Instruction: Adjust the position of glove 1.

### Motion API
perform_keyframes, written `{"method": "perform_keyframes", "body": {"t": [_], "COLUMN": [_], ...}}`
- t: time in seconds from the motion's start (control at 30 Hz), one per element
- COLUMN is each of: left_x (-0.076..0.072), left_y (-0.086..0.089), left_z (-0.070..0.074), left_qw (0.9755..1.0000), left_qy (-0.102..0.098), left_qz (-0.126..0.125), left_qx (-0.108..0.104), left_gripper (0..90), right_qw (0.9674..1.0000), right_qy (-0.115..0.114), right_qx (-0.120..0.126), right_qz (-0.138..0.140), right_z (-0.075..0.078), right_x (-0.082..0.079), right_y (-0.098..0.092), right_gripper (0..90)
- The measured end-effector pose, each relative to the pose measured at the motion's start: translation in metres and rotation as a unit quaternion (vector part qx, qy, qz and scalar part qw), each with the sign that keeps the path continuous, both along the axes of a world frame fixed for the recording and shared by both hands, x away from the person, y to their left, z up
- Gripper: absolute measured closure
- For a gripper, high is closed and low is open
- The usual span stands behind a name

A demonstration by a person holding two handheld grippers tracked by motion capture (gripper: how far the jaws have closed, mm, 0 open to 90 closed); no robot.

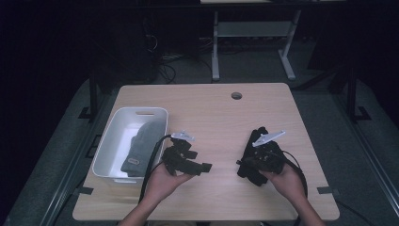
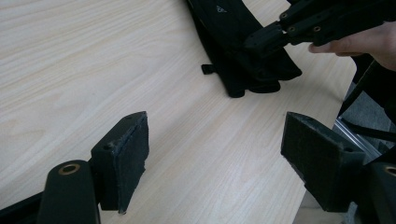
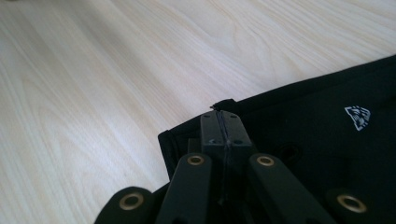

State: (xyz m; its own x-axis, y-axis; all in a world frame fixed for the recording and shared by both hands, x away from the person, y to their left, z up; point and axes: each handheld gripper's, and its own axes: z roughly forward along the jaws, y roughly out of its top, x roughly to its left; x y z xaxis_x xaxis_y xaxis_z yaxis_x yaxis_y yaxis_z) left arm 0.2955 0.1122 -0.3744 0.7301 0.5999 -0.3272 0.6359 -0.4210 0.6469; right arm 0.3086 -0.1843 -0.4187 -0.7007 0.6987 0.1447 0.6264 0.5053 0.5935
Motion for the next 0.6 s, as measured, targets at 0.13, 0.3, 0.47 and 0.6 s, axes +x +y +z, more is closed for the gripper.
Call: {"method": "perform_keyframes", "body": {"t": [0.13, 0.3, 0.47, 0.6], "left_x": [0.001, 0.003, 0.006, 0.011], "left_y": [-0.004, -0.014, -0.026, -0.038], "left_z": [-0.002, -0.006, -0.01, -0.016], "left_qw": [1.0, 0.9999, 0.9998, 0.9998], "left_qy": [0.002, 0.005, 0.007, 0.015], "left_qz": [-0.006, -0.011, -0.016, -0.016], "left_qx": [0.002, 0.002, 0.003, 0.001], "left_gripper": [23.2, 23.3, 24.0, 24.3], "right_qw": [0.9999, 0.9989, 0.9973, 0.9959], "right_qy": [0.009, 0.01, -0.007, -0.01], "right_qx": [0.005, 0.029, 0.026, 0.033], "right_qz": [-0.003, -0.036, -0.069, -0.084], "right_z": [-0.008, -0.006, -0.004, -0.004], "right_x": [0.004, 0.005, 0.007, 0.011], "right_y": [0.002, -0.013, -0.035, -0.047], "right_gripper": [78.5, 54.7, 46.0, 41.2]}}
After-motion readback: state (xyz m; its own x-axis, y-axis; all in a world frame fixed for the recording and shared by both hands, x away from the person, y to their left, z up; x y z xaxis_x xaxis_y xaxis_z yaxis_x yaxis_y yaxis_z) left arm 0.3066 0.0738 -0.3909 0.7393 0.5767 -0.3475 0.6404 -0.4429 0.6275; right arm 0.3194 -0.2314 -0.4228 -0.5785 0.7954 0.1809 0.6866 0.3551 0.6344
